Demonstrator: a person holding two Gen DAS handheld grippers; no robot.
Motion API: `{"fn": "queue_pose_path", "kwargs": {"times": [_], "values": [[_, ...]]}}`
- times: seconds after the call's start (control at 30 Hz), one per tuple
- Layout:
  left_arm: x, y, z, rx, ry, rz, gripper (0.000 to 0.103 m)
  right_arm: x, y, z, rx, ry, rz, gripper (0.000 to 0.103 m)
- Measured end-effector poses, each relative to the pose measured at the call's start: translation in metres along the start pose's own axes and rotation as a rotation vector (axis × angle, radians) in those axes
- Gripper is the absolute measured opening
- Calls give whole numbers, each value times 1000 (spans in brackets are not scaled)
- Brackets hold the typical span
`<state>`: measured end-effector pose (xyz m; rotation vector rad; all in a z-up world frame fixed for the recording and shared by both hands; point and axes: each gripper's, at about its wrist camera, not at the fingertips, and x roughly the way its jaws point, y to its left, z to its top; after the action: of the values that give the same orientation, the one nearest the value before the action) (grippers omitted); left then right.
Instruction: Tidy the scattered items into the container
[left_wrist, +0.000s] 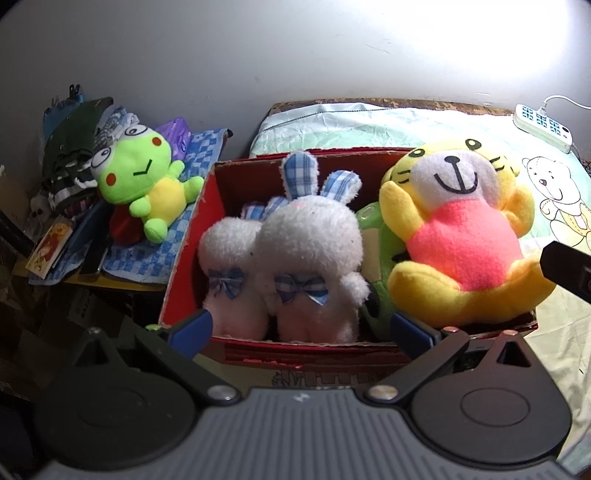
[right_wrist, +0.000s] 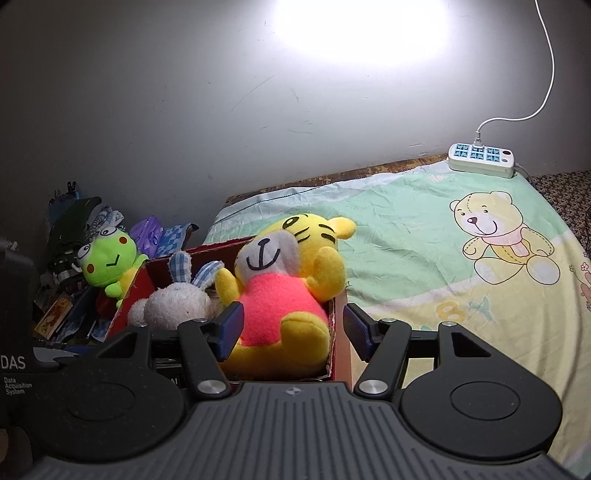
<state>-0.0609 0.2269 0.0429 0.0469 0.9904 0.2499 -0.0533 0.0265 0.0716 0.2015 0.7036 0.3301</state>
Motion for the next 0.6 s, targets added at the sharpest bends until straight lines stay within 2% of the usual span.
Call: {"fn": "queue_pose_path", "kwargs": {"times": [0.6], "values": [[-8, -40, -34, -65, 74, 24, 102, -1, -41, -6, -62, 98, 52, 63]]}}
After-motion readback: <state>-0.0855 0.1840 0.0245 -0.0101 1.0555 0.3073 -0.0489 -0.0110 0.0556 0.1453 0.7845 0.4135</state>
